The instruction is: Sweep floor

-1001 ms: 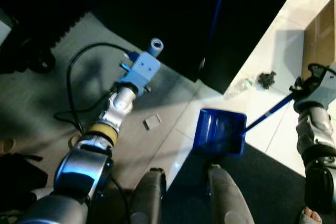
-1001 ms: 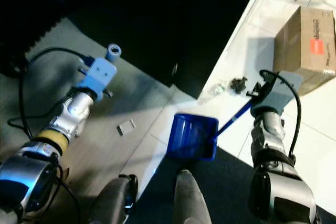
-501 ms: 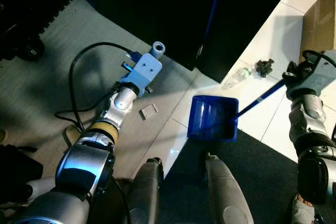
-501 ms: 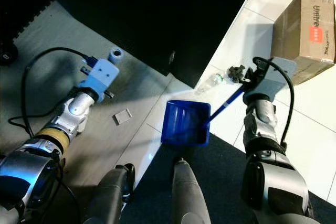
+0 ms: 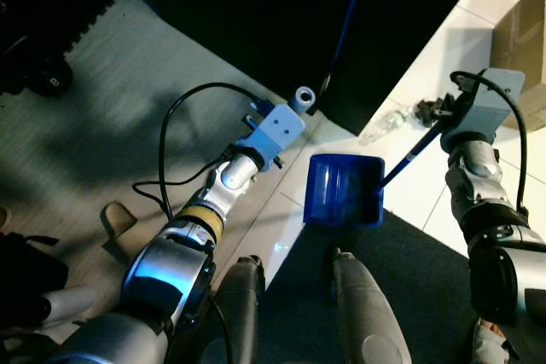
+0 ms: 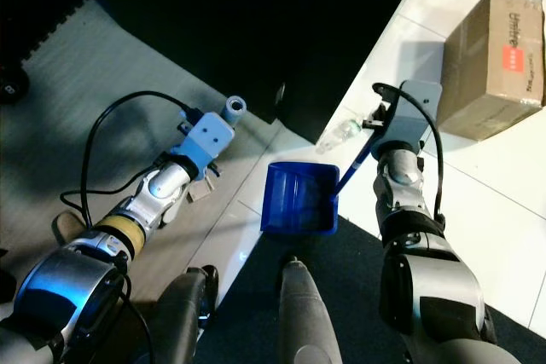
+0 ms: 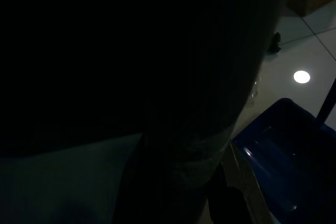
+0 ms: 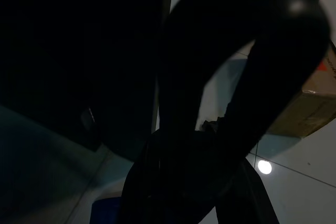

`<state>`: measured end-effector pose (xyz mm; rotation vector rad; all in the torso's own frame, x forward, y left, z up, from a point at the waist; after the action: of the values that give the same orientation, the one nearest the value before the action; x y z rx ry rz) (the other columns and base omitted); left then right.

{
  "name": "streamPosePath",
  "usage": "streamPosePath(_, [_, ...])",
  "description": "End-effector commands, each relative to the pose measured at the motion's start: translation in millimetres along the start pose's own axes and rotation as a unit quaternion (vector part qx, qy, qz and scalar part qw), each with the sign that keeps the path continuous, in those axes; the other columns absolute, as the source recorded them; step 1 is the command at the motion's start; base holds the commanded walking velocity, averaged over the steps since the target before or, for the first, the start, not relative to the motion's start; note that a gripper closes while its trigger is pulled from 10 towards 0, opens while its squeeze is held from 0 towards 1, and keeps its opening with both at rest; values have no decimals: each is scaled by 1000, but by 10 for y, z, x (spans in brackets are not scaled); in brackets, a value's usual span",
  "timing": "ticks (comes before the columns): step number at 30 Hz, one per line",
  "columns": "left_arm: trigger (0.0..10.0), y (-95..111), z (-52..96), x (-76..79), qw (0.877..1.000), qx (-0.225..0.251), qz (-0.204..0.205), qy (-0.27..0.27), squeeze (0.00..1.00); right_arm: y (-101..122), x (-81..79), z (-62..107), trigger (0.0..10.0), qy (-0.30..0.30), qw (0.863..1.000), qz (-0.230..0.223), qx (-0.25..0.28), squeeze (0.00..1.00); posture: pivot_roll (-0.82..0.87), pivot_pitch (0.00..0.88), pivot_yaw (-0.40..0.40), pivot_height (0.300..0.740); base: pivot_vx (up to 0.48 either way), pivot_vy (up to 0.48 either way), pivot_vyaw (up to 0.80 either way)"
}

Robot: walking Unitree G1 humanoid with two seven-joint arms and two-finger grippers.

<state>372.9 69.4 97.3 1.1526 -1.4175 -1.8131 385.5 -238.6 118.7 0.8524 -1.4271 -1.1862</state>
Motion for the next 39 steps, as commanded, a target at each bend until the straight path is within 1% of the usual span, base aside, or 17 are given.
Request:
streamPosePath(1, [10000,-26,-18,164,1000,-8,0,-22,0,-532,-181,214,10000,43,993,32,-105,0,31,401,27,740,0,0,0])
streamPosePath(4, [10000,3,-54,357,999,-5,19,-40,0,-576,-215,245,10000,45,992,29,-111,0,31,402,32,740,0,0,0])
streamPosePath(6, [10000,56,-96,473,997,-1,58,-41,0,-601,-219,259,10000,45,992,27,-116,0,34,401,33,740,0,0,0])
streamPosePath(11, [10000,137,-141,626,994,8,97,-44,0,-627,-218,273,10000,44,991,26,-121,0,38,401,35,740,0,0,0])
streamPosePath(12, [10000,183,-161,716,992,13,115,-47,0,-638,-218,279,10000,44,991,26,-123,0,39,397,35,740,0,0,0])
streamPosePath(14, [10000,409,-233,933,980,43,189,-46,0,-659,-210,289,10000,39,991,26,-128,0,42,395,33,740,0,0,0])
streamPosePath(15, [10000,409,-233,933,980,43,189,-46,0,-659,-210,289,10000,39,991,26,-128,0,42,395,33,740,0,0,0])
streamPosePath(16, [10000,545,-267,994,972,63,222,-43,0,-665,-207,292,10000,37,991,26,-129,0,50,391,30,740,0,0,0])
streamPosePath(17, [10000,545,-267,994,972,63,222,-43,0,-665,-207,292,10000,37,991,26,-129,0,50,391,30,740,0,0,0])
streamPosePath(19, [10000,821,-318,1055,958,106,262,-43,0,-674,-207,297,10000,36,990,25,-131,0,57,389,25,740,0,0,0])
streamPosePath(20, [10000,821,-318,1055,958,106,262,-43,0,-674,-207,297,10000,36,990,25,-131,0,57,389,25,740,0,0,0])
streamPosePath(23, [10000,1173,-352,1100,941,161,294,-51,0,-692,-229,311,10000,39,990,25,-134,0,64,386,19,740,0,0,0])
streamPosePath(24, [10000,1173,-352,1100,941,161,294,-51,0,-692,-229,311,10000,39,990,25,-134,0,64,386,19,740,0,0,0])
streamPosePath(26, [10000,1491,-330,1177,921,210,321,-74,0,-716,-273,332,10000,46,989,24,-137,0,71,386,16,740,0,0,0])
streamPosePath(31, [10000,1671,-299,1227,906,231,344,-86,0,-727,-295,341,10000,50,989,23,-140,0,77,382,15,740,0,0,0])
streamPosePath(34, [10000,1895,-241,1251,887,260,365,-111,0,-739,-312,350,10000,53,988,22,-143,0,90,368,8,740,0,0,0])
streamPosePath(39, [10000,1928,-166,1233,890,272,326,-166,0,-752,-314,356,10000,55,988,21,-146,0,97,338,7,740,0,0,0])
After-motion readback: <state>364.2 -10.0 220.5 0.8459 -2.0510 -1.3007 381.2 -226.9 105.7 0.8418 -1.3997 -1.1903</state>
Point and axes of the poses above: a point about 5 cm out from each wrist's last joint towards the gripper, its own z axis pointing back from the gripper into the wrist, its own y axis along the axis of the wrist's last joint, x = y × z, the point moved 2 cm from there along -z, pointing out of the wrist towards the gripper, and after that the axes turned 14 degrees about z, right-handed, at the moved point
